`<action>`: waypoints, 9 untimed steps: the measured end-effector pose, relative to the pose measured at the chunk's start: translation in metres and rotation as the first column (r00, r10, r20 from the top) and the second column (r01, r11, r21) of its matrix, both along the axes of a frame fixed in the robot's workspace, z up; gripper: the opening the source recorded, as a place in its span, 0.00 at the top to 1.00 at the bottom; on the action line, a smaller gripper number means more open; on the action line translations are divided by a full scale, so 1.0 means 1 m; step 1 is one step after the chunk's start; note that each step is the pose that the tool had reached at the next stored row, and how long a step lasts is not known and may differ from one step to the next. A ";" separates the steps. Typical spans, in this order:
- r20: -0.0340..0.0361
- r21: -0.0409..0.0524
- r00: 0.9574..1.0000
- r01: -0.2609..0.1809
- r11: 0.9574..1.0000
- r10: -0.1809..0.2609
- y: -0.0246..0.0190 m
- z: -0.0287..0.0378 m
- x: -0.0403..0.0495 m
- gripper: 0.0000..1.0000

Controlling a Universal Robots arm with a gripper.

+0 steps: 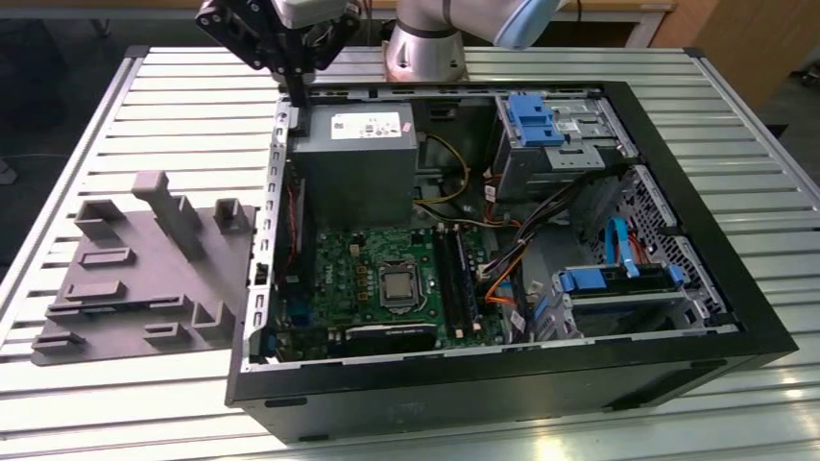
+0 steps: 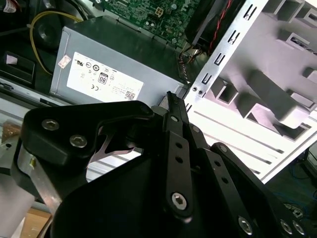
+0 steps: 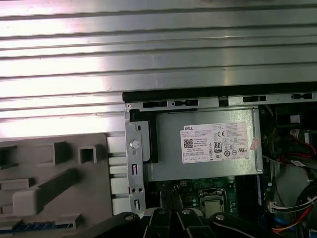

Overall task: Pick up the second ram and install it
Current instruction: 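Reach for the second ram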

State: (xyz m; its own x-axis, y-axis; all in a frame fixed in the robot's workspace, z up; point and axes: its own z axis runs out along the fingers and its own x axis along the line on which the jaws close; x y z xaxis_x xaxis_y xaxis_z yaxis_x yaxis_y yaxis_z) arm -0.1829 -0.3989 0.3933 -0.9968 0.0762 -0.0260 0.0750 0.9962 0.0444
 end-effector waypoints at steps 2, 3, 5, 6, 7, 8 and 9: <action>0.000 0.000 1.000 0.000 1.000 0.000 0.0000 0.0000 -0.0012 0.89; 0.000 0.000 1.000 0.000 1.000 0.000 0.0000 0.0000 -0.0019 0.89; 0.000 0.000 1.000 0.000 1.000 0.000 0.0000 0.0000 -0.0035 0.89; 0.000 0.000 1.000 0.000 1.000 0.000 0.0000 0.0000 -0.0043 0.89; 0.000 0.000 1.000 0.000 1.000 0.000 0.0000 0.0000 -0.0052 0.89; 0.001 0.000 1.000 0.000 1.000 0.000 0.0000 0.0000 -0.0060 0.89; 0.001 0.000 1.000 0.000 1.000 0.000 0.0000 0.0000 -0.0070 0.89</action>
State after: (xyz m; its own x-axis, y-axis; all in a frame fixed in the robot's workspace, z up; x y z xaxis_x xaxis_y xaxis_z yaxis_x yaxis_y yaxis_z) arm -0.1899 -0.3989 0.3933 -0.9967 0.0763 -0.0267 0.0750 0.9962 0.0446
